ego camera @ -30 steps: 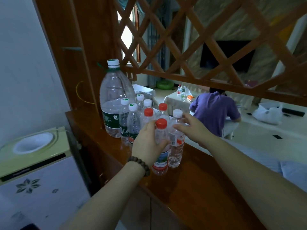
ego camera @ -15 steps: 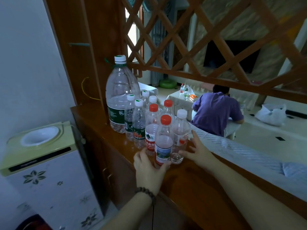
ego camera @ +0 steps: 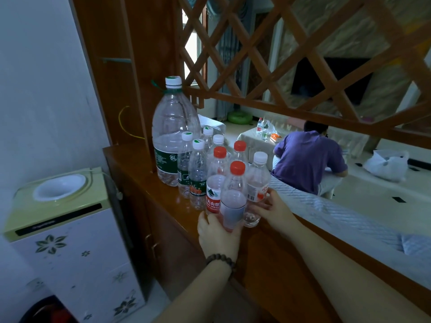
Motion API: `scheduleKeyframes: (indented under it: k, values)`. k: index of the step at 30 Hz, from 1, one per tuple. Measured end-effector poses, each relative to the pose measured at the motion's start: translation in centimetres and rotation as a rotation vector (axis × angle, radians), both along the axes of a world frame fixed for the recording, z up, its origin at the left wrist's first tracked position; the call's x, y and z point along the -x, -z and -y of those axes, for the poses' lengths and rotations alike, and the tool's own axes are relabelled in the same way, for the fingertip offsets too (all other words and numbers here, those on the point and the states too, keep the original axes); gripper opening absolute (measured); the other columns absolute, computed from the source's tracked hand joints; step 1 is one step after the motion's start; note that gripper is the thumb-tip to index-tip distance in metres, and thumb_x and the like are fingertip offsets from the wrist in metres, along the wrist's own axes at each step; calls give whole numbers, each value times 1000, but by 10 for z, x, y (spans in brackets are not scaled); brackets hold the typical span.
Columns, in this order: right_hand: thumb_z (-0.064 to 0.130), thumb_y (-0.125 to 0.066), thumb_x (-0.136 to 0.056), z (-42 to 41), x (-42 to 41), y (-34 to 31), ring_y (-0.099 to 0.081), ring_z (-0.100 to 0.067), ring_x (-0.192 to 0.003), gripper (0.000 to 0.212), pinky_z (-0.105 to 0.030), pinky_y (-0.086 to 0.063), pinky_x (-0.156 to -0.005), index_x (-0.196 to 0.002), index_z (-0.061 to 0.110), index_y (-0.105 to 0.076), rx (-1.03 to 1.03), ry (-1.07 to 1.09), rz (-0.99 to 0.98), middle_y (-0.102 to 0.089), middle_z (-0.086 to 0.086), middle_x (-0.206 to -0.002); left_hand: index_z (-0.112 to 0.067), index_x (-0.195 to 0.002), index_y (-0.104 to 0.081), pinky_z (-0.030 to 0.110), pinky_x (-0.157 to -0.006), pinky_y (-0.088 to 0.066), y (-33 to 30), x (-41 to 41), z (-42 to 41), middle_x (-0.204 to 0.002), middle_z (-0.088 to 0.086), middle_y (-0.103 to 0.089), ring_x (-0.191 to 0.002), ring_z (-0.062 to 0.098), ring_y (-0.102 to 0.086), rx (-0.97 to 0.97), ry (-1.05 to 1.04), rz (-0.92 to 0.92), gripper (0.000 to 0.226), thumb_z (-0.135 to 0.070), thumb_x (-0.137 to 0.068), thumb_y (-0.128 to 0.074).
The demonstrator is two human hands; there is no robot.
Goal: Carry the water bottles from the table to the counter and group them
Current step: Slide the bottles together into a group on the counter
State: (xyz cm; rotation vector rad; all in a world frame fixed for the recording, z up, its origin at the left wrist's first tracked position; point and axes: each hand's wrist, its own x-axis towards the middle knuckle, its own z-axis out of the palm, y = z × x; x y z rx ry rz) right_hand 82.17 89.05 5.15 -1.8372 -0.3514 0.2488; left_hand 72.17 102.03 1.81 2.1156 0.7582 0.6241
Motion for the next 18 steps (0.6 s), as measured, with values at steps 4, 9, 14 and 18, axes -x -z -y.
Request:
scheduleKeyframes:
  k: [4, 9, 14, 18]
  values:
    - [26, -80, -74, -6, -3, -6, -58, -6, -104, 73, -20, -49, -77, -134, 29, -38, -47, -1, -27, -58, 3, -125, -12, -122, -48, 46, -105, -38, -4, -8, 3, -147, 9, -34, -135, 26, -35, 44, -28, -27, 77, -57, -66, -75]
    - [17, -80, -74, -8, -3, -6, -58, -9, -110, 76, -22, -51, -78, -135, 30, -37, -113, -18, -61, -57, 0, -131, -13, -123, -42, 48, -100, -44, -3, -13, 3, -141, 11, -41, -130, 28, -43, 145, -22, 5, 89, -61, -58, -78]
    - [26, -78, -76, 0, 16, -3, -46, -5, -129, 82, -33, -42, -104, -140, 43, -30, -131, -74, 7, -48, 12, -142, -15, -152, 2, 36, -116, -11, -10, -2, -2, -159, 3, 6, -145, 14, 5, 193, 100, 197, 132, -66, -57, -74]
    - [48, -57, -85, -15, 36, -2, -23, -13, -142, 97, -31, -23, -109, -152, 30, 10, -182, 48, -64, -17, 0, -160, -19, -148, 18, 44, -119, -1, -23, -10, 2, -156, 6, 25, -143, 17, 18, 180, 153, 230, 108, -70, -79, -47]
